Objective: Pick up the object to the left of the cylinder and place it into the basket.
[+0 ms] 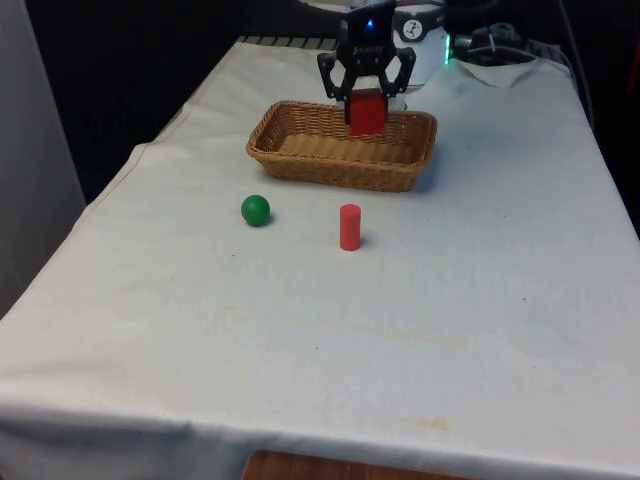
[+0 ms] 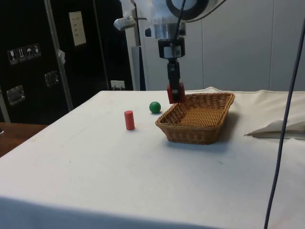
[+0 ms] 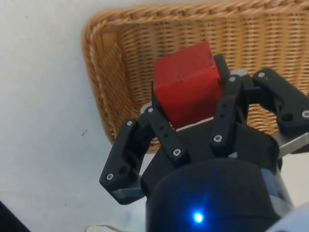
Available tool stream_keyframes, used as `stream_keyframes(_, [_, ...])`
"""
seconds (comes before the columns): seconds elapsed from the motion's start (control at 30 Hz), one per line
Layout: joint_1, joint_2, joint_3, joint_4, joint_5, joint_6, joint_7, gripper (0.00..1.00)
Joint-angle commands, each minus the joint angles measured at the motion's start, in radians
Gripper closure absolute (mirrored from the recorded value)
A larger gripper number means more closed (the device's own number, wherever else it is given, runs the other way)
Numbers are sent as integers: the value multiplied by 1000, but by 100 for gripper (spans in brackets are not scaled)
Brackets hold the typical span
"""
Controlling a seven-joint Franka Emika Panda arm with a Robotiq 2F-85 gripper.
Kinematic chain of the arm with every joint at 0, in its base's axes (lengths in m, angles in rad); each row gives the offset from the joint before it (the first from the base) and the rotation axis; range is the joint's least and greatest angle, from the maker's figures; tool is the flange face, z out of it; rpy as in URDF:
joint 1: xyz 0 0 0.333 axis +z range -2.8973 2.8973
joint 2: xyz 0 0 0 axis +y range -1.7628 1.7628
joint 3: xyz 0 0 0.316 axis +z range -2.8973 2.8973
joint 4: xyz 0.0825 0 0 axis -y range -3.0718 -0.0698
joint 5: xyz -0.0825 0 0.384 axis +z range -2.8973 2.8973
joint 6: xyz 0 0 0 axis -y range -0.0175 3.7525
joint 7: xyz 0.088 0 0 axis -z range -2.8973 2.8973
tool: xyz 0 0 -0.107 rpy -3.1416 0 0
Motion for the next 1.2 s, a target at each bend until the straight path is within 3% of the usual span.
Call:
stream_keyframes(0.0, [-4,-3,-8,-13,-21,21,-1,100])
stream_keyframes(0.07, [-1,0,-7,-8,-4,7,-10,100])
stream_keyframes(0.23, [-7,0,-26,-55,-15,96,-53,100])
stream_keyframes(0.27, [-4,0,-22,-42,-5,64,-46,100])
stream_keyframes(0.37, [-9,1,-32,-72,-13,128,-71,100])
stream_keyframes(0.57, [-12,6,-54,-103,-13,182,-116,100])
stream_keyframes(0.6, [-8,5,-53,-100,-5,170,-115,100])
stream_keyframes(0.87, [-12,34,-77,-115,-10,204,-173,100])
stream_keyframes(0.9, [-9,34,-77,-108,-5,184,-172,100])
stream_keyframes(1.1, [-12,54,-88,-149,4,261,-219,100])
stream_keyframes(1.13, [-10,59,-90,-137,-3,238,-206,100])
stream_keyframes(1.17, [-13,56,-89,-155,5,271,-225,100])
